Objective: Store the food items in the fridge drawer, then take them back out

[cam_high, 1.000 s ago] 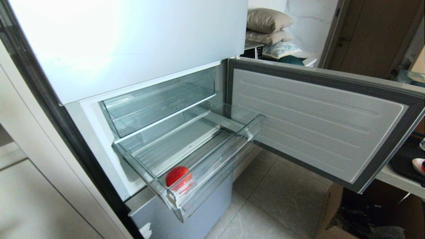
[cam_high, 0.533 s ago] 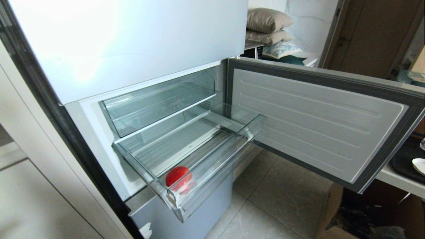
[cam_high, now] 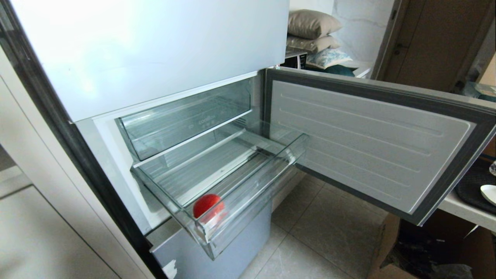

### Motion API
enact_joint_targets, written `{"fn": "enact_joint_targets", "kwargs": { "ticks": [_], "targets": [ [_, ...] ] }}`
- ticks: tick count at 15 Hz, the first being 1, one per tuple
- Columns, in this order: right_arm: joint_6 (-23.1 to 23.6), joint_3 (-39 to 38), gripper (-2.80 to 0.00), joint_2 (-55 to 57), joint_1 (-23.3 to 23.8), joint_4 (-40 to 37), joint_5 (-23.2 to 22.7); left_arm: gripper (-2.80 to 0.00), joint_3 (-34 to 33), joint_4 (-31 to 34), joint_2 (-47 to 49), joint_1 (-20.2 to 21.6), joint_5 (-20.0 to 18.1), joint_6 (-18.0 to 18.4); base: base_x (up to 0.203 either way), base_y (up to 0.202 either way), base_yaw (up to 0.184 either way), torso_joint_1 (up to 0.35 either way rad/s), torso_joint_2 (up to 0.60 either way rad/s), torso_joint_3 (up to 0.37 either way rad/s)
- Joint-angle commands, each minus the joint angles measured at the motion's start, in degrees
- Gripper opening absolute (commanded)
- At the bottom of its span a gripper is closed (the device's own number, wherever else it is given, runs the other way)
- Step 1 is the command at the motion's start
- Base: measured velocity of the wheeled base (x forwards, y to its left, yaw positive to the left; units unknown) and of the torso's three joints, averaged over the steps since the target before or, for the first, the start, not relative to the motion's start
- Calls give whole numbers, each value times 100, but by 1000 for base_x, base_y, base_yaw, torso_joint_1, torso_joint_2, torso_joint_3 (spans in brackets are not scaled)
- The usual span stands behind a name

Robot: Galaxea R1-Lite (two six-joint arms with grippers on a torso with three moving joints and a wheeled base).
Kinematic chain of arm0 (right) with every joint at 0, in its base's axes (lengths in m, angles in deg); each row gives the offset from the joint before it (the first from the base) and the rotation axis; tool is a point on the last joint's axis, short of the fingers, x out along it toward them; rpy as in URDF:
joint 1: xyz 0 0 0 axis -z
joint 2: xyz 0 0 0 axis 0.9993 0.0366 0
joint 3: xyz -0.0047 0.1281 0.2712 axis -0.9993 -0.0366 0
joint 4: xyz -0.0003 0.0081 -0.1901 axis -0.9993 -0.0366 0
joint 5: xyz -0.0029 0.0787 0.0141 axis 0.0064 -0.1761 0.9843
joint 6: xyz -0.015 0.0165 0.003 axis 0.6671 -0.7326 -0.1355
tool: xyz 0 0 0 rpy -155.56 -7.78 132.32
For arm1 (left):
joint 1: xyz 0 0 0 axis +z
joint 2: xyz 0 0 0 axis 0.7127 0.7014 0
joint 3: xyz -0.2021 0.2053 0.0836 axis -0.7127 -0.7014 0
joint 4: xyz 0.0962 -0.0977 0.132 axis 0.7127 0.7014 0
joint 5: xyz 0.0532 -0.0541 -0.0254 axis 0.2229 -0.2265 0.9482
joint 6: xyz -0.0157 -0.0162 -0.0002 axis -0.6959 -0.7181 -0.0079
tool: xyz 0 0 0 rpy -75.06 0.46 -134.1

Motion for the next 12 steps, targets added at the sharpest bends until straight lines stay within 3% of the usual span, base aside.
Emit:
{"fn": "enact_joint_targets", "kwargs": {
  "ticks": [1, 3, 4, 8, 10, 12],
  "targets": [
    [-6, -747, -280, -1797, -76, 15, -120, -280, 1, 6, 1, 0, 2, -2, 0, 0, 0, 0, 0, 0],
    [-61, -1472, -280, -3138, -624, -124, -220, -280, 1, 6, 3, 0, 2, -2, 0, 0, 0, 0, 0, 0],
    [-77, -1724, -280, -3589, -1157, -240, -164, -280, 1, 6, 0, 0, 2, -2, 0, 0, 0, 0, 0, 0],
    [-116, -2514, -280, -5596, -4401, -1616, 549, -280, 1, 6, -2, 0, 2, -2, 0, 0, 0, 0, 0, 0],
    [-131, -2995, -280, -6575, -5198, -2628, 865, -280, 1, 6, -2, 0, 2, -2, 0, 0, 0, 0, 0, 0],
    [-155, -3198, -280, -7268, -5524, -3868, 1007, -280, 1, 6, 6, 0, 2, -2, 0, 0, 0, 0, 0, 0]
  ]
}}
